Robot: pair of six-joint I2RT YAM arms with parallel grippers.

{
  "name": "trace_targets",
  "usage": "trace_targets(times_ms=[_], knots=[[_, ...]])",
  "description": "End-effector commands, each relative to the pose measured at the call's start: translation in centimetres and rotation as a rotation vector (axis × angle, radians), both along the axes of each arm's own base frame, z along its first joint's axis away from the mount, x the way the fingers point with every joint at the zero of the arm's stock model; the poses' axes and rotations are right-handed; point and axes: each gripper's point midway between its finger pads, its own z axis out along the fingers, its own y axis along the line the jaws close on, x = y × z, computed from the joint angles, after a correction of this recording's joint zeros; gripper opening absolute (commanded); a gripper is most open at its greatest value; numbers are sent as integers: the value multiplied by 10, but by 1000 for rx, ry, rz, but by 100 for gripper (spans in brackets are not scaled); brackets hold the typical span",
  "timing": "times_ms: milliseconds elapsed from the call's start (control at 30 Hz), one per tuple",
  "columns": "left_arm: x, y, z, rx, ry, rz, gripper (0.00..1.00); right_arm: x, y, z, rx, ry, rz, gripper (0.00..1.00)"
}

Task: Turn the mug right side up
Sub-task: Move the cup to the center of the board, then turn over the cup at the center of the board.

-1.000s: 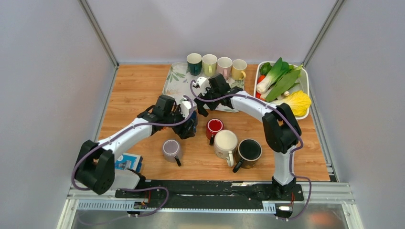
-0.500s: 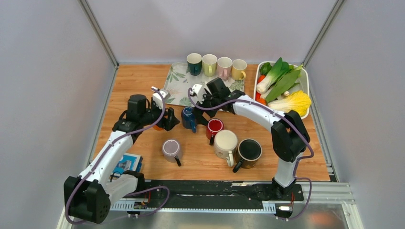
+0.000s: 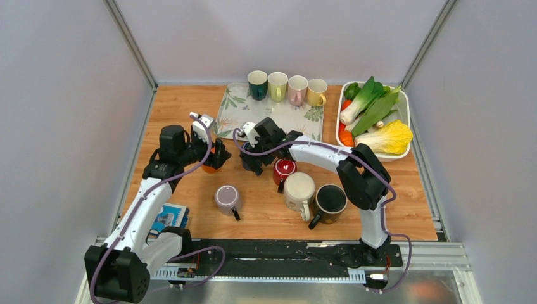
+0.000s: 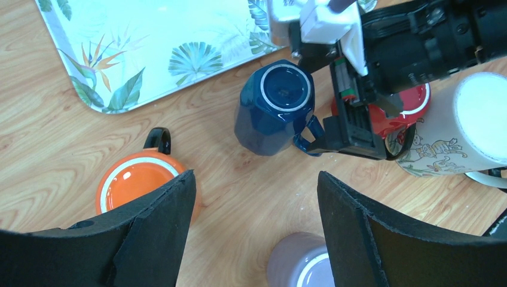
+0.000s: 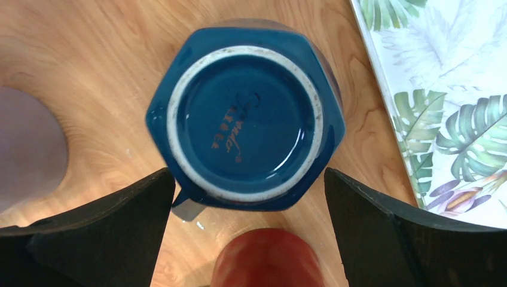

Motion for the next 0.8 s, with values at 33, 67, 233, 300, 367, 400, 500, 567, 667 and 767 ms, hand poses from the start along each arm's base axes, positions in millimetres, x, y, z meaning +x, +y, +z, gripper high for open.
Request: trace_targets(times_ms=[33, 67, 233, 300, 367, 400, 500, 567, 667, 767], knots=[[3, 1, 8, 4, -37, -19, 81, 32, -4, 11, -3, -110, -66, 99], [4, 0, 9, 2, -39, -20, 81, 34, -6, 12, -5, -120, -62, 99], [8, -1, 6, -7, -30, -23, 81, 50, -19, 17, -21, -172, -14, 100], [8, -3, 5, -13, -25, -29, 81, 50, -18, 16, -16, -164, 36, 100], [8, -4, 5, -19, -19, -32, 81, 38, -10, 11, 4, -101, 132, 100], [8, -5, 5, -24, -15, -38, 81, 30, -6, 9, 17, -66, 182, 100], [10, -7, 5, -32, -13, -43, 80, 18, 1, 3, 42, -14, 235, 95], [12, -8, 5, -36, -9, -46, 80, 16, 2, -1, 44, 0, 239, 91], [16, -9, 5, -37, -8, -48, 80, 18, -1, -6, 34, 6, 211, 86], [18, -9, 5, -34, -9, -49, 80, 16, -3, -10, 40, 23, 184, 85]])
